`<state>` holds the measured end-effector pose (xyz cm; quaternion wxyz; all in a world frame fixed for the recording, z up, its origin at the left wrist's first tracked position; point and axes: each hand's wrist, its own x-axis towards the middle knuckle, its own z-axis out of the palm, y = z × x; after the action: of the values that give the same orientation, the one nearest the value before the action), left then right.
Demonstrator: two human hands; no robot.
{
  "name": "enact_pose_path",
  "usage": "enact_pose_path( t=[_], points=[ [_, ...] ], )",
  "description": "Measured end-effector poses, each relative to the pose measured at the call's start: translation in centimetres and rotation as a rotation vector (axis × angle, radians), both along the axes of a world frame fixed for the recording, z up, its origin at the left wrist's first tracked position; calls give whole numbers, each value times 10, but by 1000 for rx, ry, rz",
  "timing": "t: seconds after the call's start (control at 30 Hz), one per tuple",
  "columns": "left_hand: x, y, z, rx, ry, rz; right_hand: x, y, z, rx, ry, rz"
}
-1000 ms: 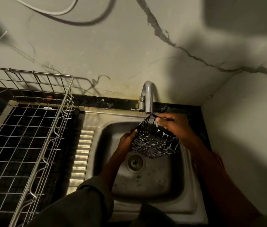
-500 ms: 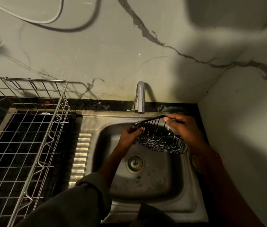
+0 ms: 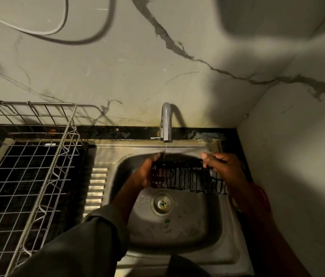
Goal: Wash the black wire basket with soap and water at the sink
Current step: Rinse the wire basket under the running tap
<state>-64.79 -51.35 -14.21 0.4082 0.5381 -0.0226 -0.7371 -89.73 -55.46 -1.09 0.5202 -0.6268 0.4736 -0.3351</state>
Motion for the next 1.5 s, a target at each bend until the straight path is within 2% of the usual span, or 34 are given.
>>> enact_pose_path(
  t=[0.17, 0.27, 0.4, 0.57, 0.67, 0.77, 0.9, 1.07, 1.23, 1.37, 1.5],
  points=[
    [6, 20, -5, 28, -44, 179, 4, 3, -5, -125, -16, 106],
    [3, 29, -3, 21, -95, 313, 5, 7, -14, -228, -28, 33],
    [6, 38, -3, -76, -330, 368, 6, 25, -32, -111, -37, -59],
    [1, 49, -1, -62, -408, 435, 12, 53, -49, 27, 111, -234],
    [-6, 59, -2, -52, -342, 465, 5, 58, -52, 34, 95, -292],
    [-15, 69, -4, -66, -235, 488, 3, 59, -48, 137, 3, -329],
    [-21, 65, -8, 1, -182, 473, -4, 59, -36, 268, 5, -313],
    [-32, 70, -16, 8, -100, 450, -7, 55, -19, 224, 70, -335],
    [-37, 72, -13, -87, -60, 477, 0, 59, -11, 138, 80, -305],
    [-32, 64, -9, -76, -35, 488, -2, 63, -15, 157, 75, -331],
    [-32, 61, -7, -133, 4, 415, -12, 63, -17, 186, 72, -344]
  ],
)
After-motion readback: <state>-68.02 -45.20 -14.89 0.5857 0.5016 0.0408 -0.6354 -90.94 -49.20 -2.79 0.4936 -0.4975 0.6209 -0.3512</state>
